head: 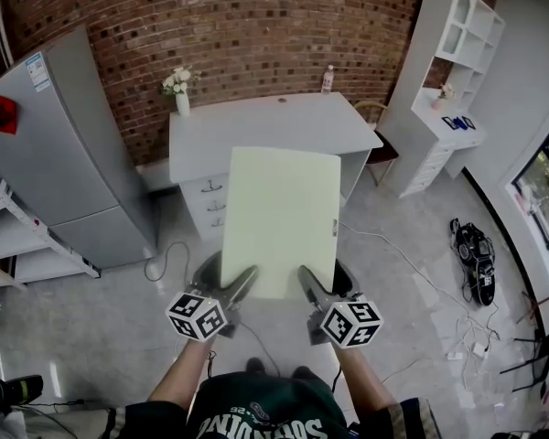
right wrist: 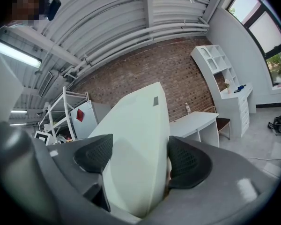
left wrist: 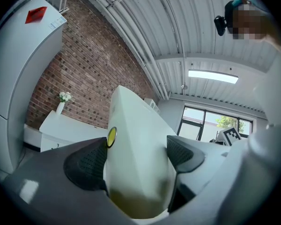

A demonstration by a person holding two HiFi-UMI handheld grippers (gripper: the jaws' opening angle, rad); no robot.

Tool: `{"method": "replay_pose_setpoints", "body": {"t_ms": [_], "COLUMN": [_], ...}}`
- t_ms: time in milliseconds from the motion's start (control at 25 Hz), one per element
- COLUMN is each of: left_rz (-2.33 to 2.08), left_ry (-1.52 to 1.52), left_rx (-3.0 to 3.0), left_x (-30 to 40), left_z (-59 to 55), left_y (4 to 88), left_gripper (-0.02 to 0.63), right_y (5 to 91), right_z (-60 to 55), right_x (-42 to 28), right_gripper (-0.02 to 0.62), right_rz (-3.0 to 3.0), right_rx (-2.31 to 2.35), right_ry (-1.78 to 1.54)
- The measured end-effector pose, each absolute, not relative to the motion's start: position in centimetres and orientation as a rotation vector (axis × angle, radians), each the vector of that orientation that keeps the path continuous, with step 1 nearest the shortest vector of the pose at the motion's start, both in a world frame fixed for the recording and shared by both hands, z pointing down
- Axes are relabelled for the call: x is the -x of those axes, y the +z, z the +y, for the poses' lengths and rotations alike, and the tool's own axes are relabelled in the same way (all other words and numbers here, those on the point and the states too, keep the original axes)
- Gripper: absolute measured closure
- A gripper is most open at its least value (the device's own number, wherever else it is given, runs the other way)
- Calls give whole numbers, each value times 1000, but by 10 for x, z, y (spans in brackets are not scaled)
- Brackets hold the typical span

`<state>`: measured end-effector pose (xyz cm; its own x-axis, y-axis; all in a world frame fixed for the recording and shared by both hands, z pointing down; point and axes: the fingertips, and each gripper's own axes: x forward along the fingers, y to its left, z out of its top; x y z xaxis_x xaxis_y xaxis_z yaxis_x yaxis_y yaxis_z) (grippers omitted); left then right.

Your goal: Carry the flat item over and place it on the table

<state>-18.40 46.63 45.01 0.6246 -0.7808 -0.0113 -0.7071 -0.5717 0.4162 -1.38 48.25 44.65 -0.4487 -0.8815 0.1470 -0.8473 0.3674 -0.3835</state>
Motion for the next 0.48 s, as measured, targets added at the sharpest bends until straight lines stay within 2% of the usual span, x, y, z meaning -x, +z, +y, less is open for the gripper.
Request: {"method": "replay_pose_setpoints", "body": {"t_ms": [480], "left_rz": [-1173], "left_ry": [-266], "left_rx": [-2473], "left_x": [205], "left_z": [449], "left_y": [456], "left_gripper": [200], "right_y": [451], "right_z": [466], "right_x": [35], "right_gripper": [229], "right_rz": [2519], "right_rx": [1620], "right_ry": [-638]}}
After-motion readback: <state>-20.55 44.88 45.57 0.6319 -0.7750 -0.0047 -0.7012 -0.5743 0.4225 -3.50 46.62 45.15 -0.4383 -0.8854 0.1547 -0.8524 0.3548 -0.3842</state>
